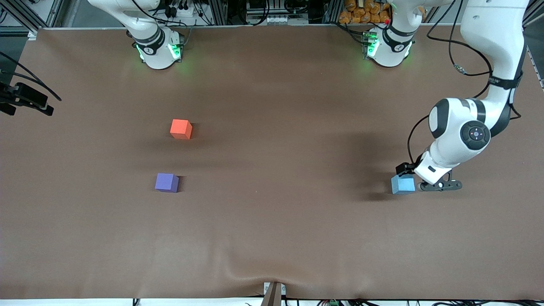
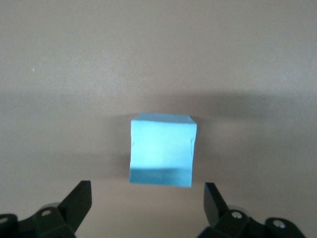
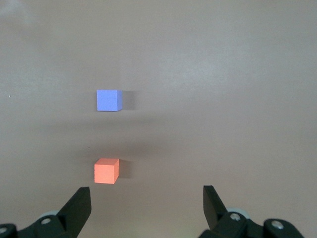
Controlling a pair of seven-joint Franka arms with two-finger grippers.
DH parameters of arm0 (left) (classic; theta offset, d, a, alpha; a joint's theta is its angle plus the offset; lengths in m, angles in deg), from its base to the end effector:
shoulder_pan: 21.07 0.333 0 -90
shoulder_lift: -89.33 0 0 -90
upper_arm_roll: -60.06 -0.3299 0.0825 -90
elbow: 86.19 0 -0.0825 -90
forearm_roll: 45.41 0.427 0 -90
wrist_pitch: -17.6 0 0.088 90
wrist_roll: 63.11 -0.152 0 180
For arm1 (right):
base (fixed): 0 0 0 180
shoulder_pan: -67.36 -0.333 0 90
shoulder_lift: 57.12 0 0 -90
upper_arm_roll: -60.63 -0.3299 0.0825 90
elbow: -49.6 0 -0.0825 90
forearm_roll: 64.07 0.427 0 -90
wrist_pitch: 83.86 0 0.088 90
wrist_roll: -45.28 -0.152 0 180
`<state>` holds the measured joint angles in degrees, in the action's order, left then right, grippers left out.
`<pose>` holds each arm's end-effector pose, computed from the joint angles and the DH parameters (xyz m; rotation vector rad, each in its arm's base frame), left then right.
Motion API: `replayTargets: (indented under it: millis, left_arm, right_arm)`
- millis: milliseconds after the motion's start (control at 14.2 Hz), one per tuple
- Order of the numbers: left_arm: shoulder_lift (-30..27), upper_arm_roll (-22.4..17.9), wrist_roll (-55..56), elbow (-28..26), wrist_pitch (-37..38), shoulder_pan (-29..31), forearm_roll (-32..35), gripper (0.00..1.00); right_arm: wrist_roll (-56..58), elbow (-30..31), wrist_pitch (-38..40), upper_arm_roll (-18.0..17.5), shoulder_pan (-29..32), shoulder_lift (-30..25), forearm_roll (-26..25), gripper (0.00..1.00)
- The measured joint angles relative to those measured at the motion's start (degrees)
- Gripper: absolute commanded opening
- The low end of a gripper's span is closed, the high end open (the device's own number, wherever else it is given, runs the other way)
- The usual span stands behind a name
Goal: Place blue block between orange and purple blocks
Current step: 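Close the left gripper on the light-blue cube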
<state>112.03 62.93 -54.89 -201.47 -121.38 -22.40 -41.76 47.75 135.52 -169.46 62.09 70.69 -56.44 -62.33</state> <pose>0.6397 -0.0451 0.1934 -3.1203 -0.0414 -0.0323 0.5914 -0.0446 0.6161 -3.1099 0.0598 0.0241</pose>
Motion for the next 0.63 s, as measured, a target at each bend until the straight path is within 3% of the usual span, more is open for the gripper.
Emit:
replayTargets:
  millis: [632]
  left_arm:
    - [6.0,0.0,0.0,4.1,-3.1,0.0,0.0,1.0]
  right_arm:
    - [0.0,0.0,-2.1,-0.1,-0.2,0.9,0.0,1.0]
